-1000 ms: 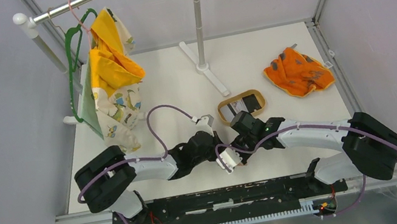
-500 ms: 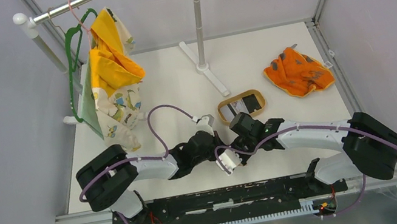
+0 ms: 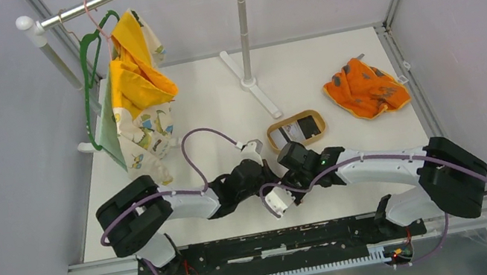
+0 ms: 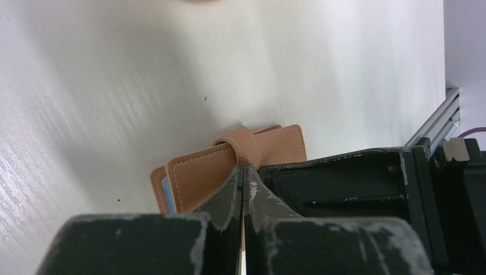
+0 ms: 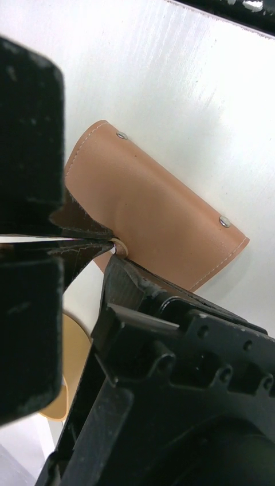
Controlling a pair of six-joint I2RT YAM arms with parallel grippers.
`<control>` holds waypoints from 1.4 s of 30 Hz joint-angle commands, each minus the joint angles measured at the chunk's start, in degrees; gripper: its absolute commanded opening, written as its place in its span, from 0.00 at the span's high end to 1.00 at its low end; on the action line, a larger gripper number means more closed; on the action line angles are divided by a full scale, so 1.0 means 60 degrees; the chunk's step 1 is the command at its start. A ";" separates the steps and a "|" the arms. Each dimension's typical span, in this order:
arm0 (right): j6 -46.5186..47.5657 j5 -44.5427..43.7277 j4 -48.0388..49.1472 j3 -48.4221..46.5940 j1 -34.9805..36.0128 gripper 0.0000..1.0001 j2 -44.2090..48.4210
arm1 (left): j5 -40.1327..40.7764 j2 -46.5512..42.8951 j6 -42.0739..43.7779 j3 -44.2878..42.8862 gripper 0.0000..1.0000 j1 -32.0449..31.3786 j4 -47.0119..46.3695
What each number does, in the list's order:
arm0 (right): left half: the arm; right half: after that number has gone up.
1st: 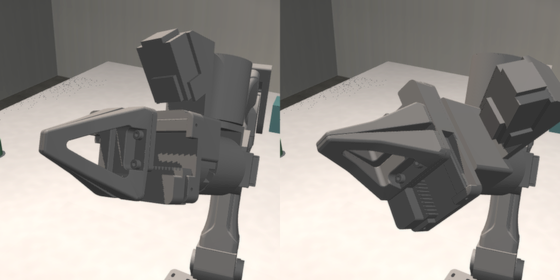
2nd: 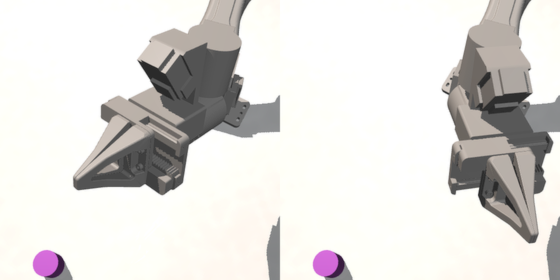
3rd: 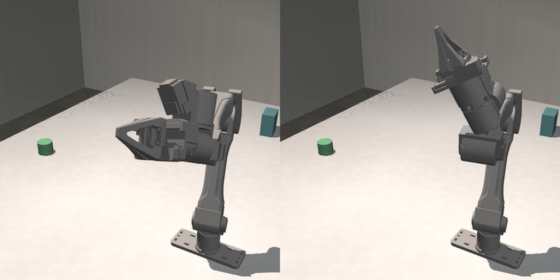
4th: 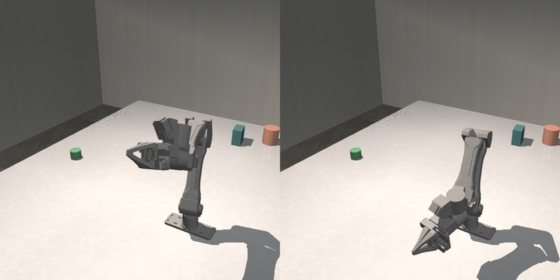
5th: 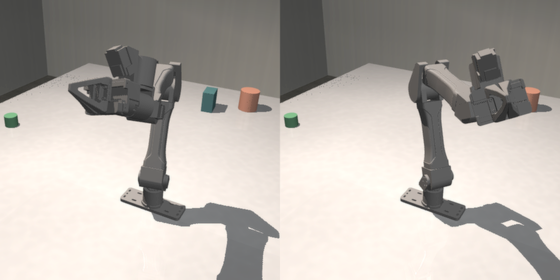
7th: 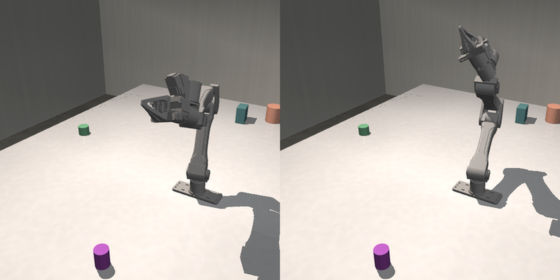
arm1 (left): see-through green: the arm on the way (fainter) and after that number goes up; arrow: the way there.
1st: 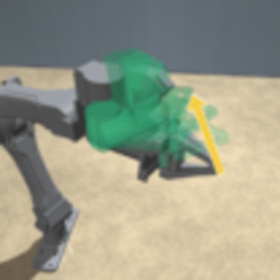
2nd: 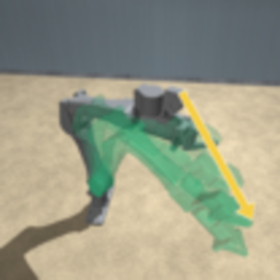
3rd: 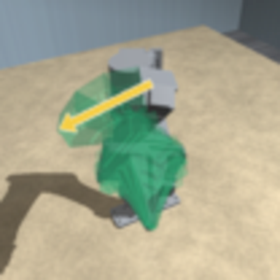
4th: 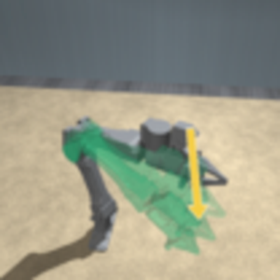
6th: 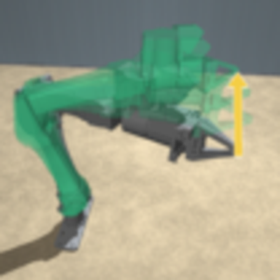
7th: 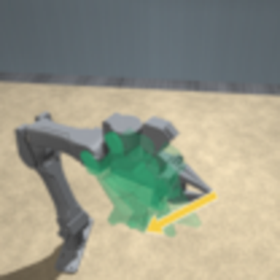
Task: Put the credit cards into the card holder
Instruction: Close the card holder at the center of the board, then reset both arms
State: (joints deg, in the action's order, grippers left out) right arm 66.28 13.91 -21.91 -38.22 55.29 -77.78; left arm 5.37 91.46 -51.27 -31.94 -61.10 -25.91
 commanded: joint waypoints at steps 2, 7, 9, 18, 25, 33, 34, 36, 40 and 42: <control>-0.0056 0.0018 -0.0518 0.0115 0.0454 1.00 -0.0767 | -0.0661 0.0359 -0.0567 0.0324 0.98 -0.0236 -0.0300; -0.0004 -0.0093 -0.0669 0.0071 0.0683 1.00 -0.0931 | -0.0647 0.0272 -0.0655 0.0561 0.98 -0.0527 -0.0287; 0.0016 -0.0134 -0.0720 0.0031 0.0791 1.00 -0.0980 | -0.0668 0.0240 -0.0648 0.0588 0.98 -0.0607 -0.0274; -0.0408 -0.0561 -0.0715 -0.0313 0.0817 0.83 -0.1067 | 0.0034 -0.0346 -0.0498 0.0418 0.96 -0.0681 0.0671; -0.0483 0.0393 -0.1055 -0.0620 -0.0217 0.51 0.0353 | 0.2001 -0.2145 0.0304 -0.0614 0.79 -0.0576 0.3042; 0.0041 0.1863 -0.1555 -0.0469 -0.1765 0.38 0.2193 | 0.2658 -0.3409 0.1064 -0.0819 0.78 -0.0506 0.4200; -0.0018 0.2022 -0.1486 -0.0405 -0.2051 0.33 0.2536 | 0.2569 -0.3552 0.1222 -0.0791 0.78 -0.0502 0.4165; -0.0526 0.2191 -0.1055 -0.0313 -0.2731 0.22 0.3187 | 0.2268 -0.3908 0.1652 -0.0669 0.76 -0.0499 0.3989; -0.3679 0.1688 0.0901 -0.0194 -0.4424 0.02 0.4422 | 0.2151 -0.5014 0.2399 -0.0518 0.52 -0.0496 0.3750; -0.6129 -0.0166 0.2063 -0.0228 -0.5062 0.02 0.5011 | 0.2226 -0.5646 0.2851 -0.0598 0.31 -0.0503 0.3792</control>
State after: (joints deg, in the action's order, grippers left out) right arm 54.52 23.53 -24.84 -39.46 31.18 -53.56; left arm 17.89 64.53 -42.33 -34.83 -64.10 -1.56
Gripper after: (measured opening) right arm 0.978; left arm 0.536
